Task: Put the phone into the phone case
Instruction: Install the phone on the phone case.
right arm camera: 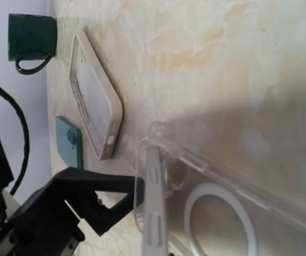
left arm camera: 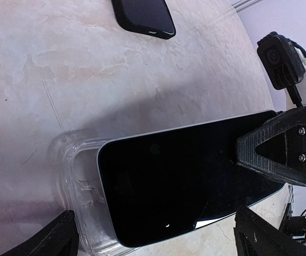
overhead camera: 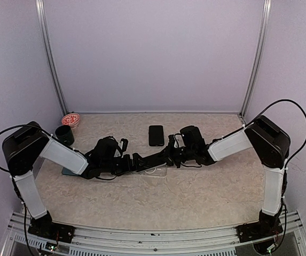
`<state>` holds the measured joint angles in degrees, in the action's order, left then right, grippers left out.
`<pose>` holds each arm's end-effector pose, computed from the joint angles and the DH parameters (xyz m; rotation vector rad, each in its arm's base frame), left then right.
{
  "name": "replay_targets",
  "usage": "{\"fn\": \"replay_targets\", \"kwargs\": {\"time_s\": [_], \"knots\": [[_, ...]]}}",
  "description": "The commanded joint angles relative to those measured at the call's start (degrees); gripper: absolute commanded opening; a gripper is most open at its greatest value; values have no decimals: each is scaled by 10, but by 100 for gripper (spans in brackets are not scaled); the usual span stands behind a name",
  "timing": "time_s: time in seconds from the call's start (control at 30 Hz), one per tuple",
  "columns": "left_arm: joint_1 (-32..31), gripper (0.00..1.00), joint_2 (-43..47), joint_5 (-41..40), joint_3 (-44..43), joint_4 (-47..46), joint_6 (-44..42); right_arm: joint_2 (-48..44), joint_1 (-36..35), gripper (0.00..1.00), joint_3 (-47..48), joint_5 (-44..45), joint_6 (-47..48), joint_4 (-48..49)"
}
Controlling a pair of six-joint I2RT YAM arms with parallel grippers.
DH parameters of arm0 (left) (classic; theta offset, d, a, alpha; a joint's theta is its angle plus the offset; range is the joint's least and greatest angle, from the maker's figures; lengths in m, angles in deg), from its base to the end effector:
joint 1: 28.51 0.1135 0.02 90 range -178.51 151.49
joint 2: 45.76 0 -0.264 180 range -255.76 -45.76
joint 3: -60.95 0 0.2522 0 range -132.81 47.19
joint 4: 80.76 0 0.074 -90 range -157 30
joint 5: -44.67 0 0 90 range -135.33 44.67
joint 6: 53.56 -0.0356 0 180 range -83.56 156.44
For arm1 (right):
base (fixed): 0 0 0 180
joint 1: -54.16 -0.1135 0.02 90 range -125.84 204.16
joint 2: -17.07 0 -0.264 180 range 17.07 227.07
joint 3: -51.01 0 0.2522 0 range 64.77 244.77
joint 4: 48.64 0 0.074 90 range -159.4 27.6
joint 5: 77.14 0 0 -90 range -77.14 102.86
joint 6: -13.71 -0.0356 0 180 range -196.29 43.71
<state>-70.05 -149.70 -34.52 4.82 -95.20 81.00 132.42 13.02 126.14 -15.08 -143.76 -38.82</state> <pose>0.2530 -0.2331 0.1229 0.0576 2.3423 -1.0224 0.3027 0.2866 0.1359 0.2202 2.4884 1.5093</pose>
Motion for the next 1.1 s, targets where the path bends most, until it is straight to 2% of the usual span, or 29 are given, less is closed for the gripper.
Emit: {"fn": "replay_targets", "kwargs": {"time_s": [0.0, 0.33, 0.6, 0.9, 1.07], "knots": [[-1, 99, -14, 16, 11, -29, 13, 27, -5, 0, 15, -22, -24, 42], [-7, 99, -17, 22, 5, -30, 11, 47, -8, 0, 27, -10, -24, 30], [-4, 99, -21, 11, -5, -8, 0, 81, -7, 0, 38, -52, -28, 45], [3, 99, -27, -1, -21, 4, -10, 77, -8, 0, 22, -66, -24, 48], [2, 99, -35, 3, -26, 0, -12, 96, -5, 0, 4, -82, -48, 91]]}}
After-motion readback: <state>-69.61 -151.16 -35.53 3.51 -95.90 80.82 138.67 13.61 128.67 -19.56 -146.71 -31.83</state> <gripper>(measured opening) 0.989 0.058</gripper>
